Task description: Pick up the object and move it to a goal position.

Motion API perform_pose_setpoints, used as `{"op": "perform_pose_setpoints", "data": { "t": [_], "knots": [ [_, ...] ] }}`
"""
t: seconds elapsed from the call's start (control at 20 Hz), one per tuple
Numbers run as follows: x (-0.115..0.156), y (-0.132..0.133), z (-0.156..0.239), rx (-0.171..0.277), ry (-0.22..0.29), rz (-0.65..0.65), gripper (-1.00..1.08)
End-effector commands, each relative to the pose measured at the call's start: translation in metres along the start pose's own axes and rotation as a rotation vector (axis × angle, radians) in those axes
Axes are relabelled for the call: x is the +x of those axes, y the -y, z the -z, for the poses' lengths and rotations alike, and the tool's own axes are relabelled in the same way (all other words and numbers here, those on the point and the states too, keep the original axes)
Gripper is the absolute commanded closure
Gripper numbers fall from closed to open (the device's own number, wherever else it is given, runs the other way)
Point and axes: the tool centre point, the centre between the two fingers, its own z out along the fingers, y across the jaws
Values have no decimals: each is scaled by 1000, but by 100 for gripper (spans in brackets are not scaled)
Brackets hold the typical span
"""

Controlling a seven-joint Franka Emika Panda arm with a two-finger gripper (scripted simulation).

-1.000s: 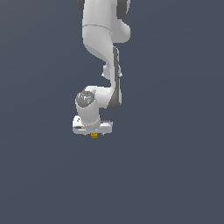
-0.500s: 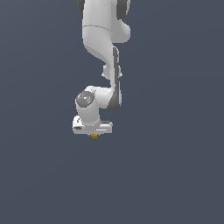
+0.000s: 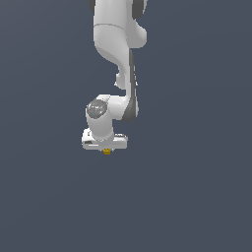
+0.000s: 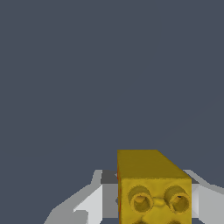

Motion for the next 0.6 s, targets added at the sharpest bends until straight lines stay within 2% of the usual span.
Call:
{"op": "perform_pose_setpoints", "data": {
  "t": [0.0, 0.25, 0.55],
  "knots": [
    [1, 5, 11, 0, -2, 1, 108],
    [3, 20, 46, 0, -2, 1, 108],
    [6, 45, 105, -1, -1, 0, 108]
  ]
}}
